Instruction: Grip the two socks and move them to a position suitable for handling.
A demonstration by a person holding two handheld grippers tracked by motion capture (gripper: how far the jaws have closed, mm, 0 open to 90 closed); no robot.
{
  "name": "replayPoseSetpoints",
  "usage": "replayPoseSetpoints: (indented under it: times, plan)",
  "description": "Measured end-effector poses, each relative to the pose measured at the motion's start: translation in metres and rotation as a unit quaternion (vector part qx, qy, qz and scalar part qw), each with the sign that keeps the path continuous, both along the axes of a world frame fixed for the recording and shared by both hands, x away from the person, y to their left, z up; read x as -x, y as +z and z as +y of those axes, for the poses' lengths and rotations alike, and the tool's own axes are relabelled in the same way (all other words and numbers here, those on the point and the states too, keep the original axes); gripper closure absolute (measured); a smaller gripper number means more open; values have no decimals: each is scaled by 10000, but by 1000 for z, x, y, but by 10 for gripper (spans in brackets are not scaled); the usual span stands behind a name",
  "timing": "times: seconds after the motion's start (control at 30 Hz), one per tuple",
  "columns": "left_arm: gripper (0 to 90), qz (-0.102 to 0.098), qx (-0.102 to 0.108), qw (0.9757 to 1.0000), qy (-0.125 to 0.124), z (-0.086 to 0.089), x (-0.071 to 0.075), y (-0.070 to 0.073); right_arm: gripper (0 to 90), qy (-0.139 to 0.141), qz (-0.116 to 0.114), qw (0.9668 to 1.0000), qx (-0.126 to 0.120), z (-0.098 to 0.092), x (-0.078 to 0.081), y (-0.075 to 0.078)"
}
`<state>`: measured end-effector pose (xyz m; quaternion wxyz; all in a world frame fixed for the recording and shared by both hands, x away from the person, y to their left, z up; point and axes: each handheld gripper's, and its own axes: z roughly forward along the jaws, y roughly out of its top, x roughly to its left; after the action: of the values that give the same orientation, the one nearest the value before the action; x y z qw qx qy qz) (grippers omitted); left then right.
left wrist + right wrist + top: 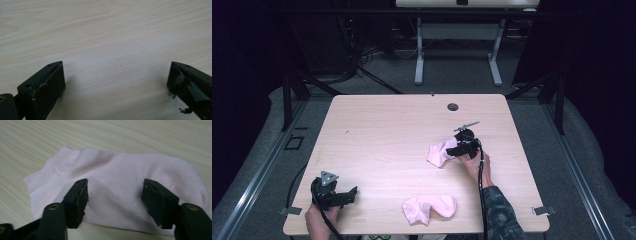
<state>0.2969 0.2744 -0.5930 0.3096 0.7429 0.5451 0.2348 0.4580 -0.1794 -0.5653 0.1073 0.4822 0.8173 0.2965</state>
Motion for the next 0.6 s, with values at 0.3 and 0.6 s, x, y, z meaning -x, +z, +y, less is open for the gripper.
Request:
replayPoseSetpoints:
  times: [0.3,0.6]
  plan:
    - [14,-3,-13,10000,-4,0,0,0,862,25,-318,9989,333,5,11,-1]
    - [14,-3,-29,10000,-16,0,0,0,870,-67,-194,9959,-882,14,33,24]
